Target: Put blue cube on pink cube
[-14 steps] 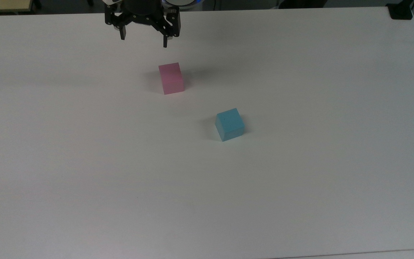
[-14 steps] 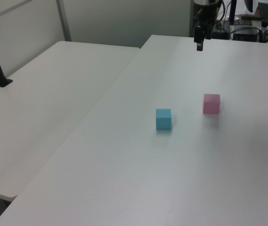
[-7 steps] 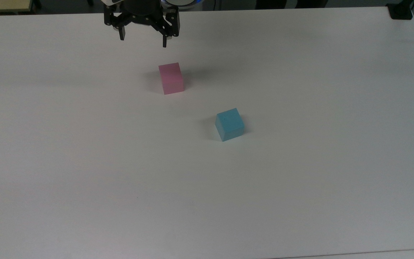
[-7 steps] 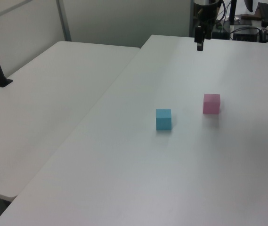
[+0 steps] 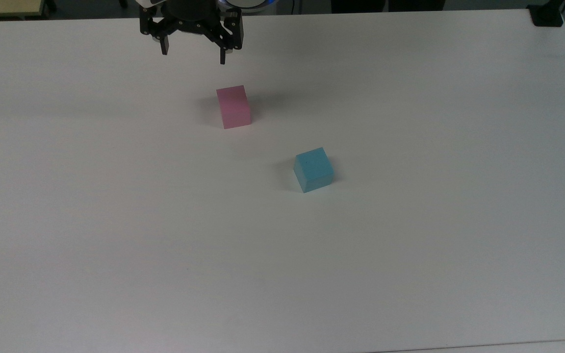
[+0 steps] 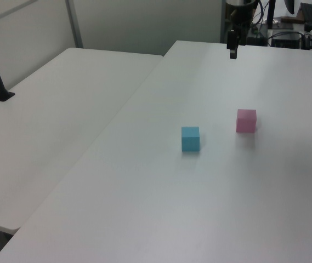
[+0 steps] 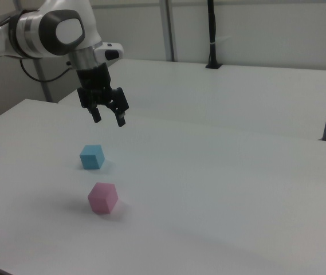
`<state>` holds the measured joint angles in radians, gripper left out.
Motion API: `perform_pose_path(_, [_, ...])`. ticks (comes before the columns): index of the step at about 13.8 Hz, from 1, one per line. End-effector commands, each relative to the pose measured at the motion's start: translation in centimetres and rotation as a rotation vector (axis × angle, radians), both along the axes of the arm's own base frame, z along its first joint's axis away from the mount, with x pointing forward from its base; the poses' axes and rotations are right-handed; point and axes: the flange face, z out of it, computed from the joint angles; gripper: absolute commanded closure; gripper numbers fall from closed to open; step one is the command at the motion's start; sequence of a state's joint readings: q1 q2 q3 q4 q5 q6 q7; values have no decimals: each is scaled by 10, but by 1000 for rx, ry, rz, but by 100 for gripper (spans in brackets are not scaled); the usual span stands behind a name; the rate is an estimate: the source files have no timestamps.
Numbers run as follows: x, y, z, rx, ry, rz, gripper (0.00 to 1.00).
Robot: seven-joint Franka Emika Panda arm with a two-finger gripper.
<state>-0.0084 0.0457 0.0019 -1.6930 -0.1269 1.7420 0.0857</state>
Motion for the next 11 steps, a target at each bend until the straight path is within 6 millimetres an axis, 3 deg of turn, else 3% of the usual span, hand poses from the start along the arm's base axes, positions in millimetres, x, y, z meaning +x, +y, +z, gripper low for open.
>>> perform_pose_path(1, [-5,-4,0,16,6,12,0])
perform_pose_path(11, [-4,-8,7,15,-4,7,0])
